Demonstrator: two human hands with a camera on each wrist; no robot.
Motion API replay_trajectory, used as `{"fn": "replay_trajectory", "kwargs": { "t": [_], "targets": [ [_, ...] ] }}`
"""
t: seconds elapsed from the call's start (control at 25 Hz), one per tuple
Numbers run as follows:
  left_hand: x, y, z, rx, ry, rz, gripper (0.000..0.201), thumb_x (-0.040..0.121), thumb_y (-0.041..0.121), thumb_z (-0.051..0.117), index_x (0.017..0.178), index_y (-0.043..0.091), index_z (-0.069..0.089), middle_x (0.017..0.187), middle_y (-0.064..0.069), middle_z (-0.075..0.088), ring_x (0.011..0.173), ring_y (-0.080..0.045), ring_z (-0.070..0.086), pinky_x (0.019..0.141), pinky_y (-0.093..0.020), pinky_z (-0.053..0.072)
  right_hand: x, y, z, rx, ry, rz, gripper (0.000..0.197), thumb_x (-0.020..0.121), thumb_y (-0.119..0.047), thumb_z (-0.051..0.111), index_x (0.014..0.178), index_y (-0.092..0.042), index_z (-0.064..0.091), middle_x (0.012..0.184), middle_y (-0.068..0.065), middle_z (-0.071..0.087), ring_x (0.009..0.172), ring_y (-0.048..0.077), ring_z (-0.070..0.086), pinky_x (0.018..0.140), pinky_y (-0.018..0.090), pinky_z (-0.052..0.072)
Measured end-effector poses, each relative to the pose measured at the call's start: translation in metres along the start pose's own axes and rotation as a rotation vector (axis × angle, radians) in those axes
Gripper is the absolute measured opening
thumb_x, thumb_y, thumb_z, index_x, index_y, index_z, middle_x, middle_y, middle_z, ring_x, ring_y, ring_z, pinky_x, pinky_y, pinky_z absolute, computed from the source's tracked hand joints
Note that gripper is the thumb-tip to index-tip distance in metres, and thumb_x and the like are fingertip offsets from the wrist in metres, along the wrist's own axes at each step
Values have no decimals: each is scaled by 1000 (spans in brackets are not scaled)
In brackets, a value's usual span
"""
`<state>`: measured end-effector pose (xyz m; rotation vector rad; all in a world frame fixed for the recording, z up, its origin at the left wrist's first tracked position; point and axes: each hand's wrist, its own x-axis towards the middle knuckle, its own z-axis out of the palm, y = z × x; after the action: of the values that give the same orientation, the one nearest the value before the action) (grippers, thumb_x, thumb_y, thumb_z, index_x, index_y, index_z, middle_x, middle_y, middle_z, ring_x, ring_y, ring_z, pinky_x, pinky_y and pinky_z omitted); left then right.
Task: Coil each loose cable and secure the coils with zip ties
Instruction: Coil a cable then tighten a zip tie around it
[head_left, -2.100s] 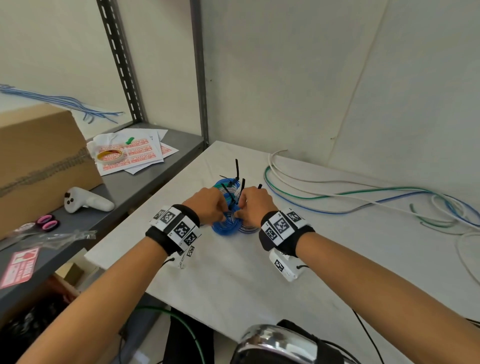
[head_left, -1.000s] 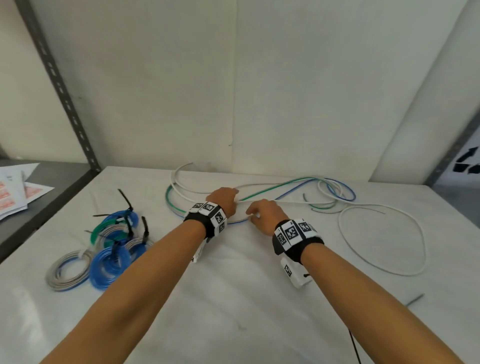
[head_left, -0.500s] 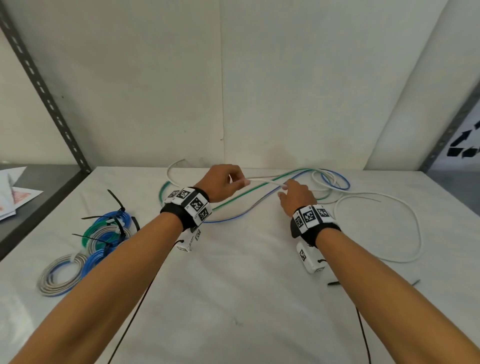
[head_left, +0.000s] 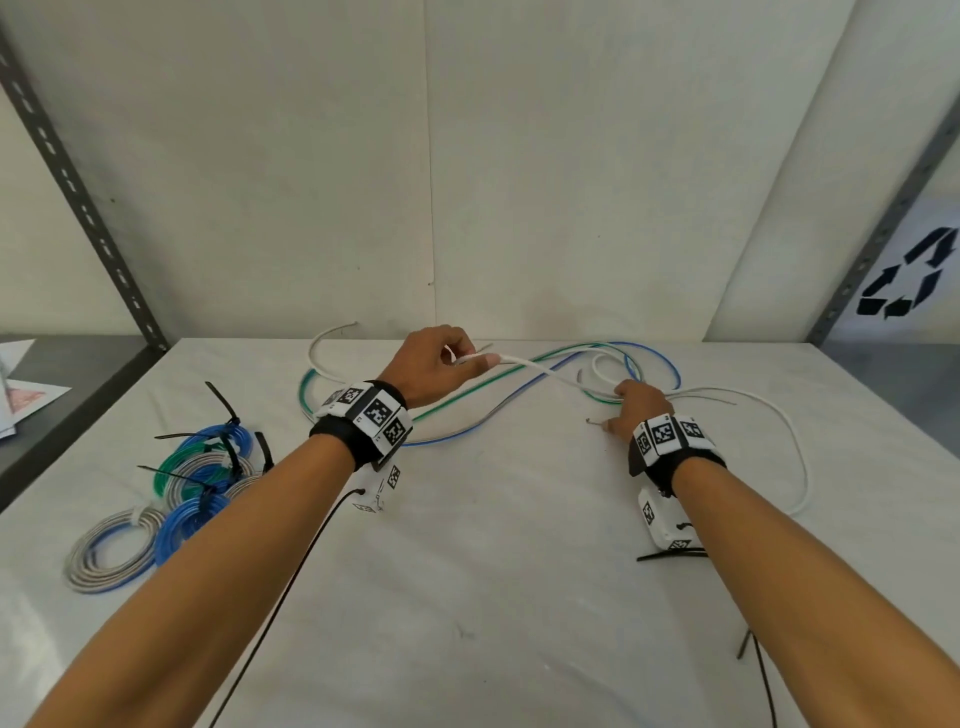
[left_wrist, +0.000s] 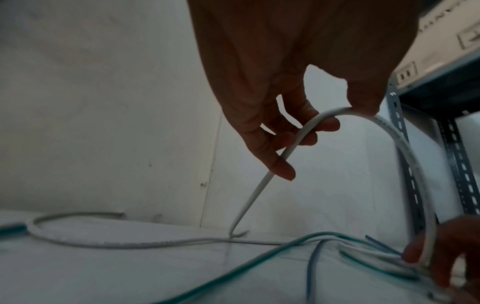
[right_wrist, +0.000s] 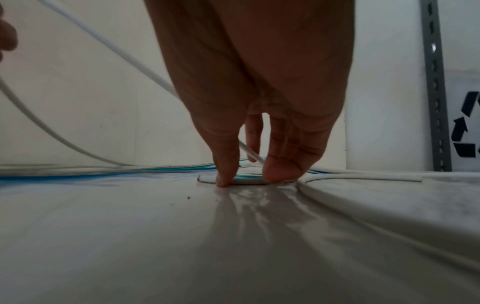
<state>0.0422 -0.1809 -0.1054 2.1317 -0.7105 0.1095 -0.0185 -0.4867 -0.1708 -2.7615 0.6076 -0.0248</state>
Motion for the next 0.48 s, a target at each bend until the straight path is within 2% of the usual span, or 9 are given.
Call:
{"fn": "replay_trajectory", "kwargs": {
  "t": [0.04, 0.12, 0.2, 0.28, 0.32, 0.4, 0.48],
  "targets": [
    [0, 0, 0, -42, 15, -9, 40, 85, 51, 75, 72, 15, 63, 74, -5, 67, 70, -30, 60, 68, -35, 49, 0, 1, 0, 7, 0, -25, 55, 86, -19, 77, 133, -5, 53, 133, 17, 58, 121, 34, 57, 93, 32, 45],
    [0, 0, -1, -86, 12, -13, 47, 85, 56, 72, 72, 11, 63, 73, -8, 67, 76, -34, 63, 69, -34, 48, 3, 3, -2, 0, -9, -58, 48, 87, -18, 76, 129, -9, 55, 128, 16, 61, 118, 33, 56, 87, 30, 43],
    [-1, -4, 0, -28, -30, -14, 55, 82, 65, 68, 71, 12, 63, 74, -7, 67, 75, -31, 62, 69, -31, 45, 6, 6, -3, -5, 6, -69, 32, 88, -17, 74, 116, -9, 61, 117, 17, 64, 114, 34, 56, 80, 29, 41],
    [-1, -12, 4, 93, -108, -71, 53, 86, 65, 65, 73, 14, 64, 77, -3, 66, 74, -21, 59, 66, -27, 41, 6, 11, -5, 58, 71, -70, 14, 91, -15, 69, 103, -9, 65, 108, 17, 66, 108, 35, 59, 78, 31, 41],
    [-2, -17, 7, 160, -158, -107, 49, 88, 63, 63, 75, 16, 65, 79, 0, 65, 76, -18, 58, 65, -25, 40, 6, 14, -8, 118, 124, -67, 8, 92, -15, 67, 98, -9, 66, 103, 16, 67, 103, 34, 61, 75, 31, 41],
    [-2, -26, 13, 218, -236, -148, 51, 90, 66, 56, 80, 18, 68, 84, 1, 65, 84, -18, 60, 68, -24, 42, 2, 16, -21, 273, 286, -57, 11, 95, -19, 65, 97, -8, 69, 95, 12, 69, 91, 29, 62, 70, 28, 37],
    [-2, -27, 19, 162, -202, -124, 57, 86, 74, 53, 84, 19, 69, 88, 1, 68, 88, -19, 62, 74, -29, 46, 0, 12, -39, 403, 527, -85, 22, 99, -24, 61, 95, -4, 70, 87, 16, 71, 84, 32, 63, 67, 28, 34]
  ]
}}
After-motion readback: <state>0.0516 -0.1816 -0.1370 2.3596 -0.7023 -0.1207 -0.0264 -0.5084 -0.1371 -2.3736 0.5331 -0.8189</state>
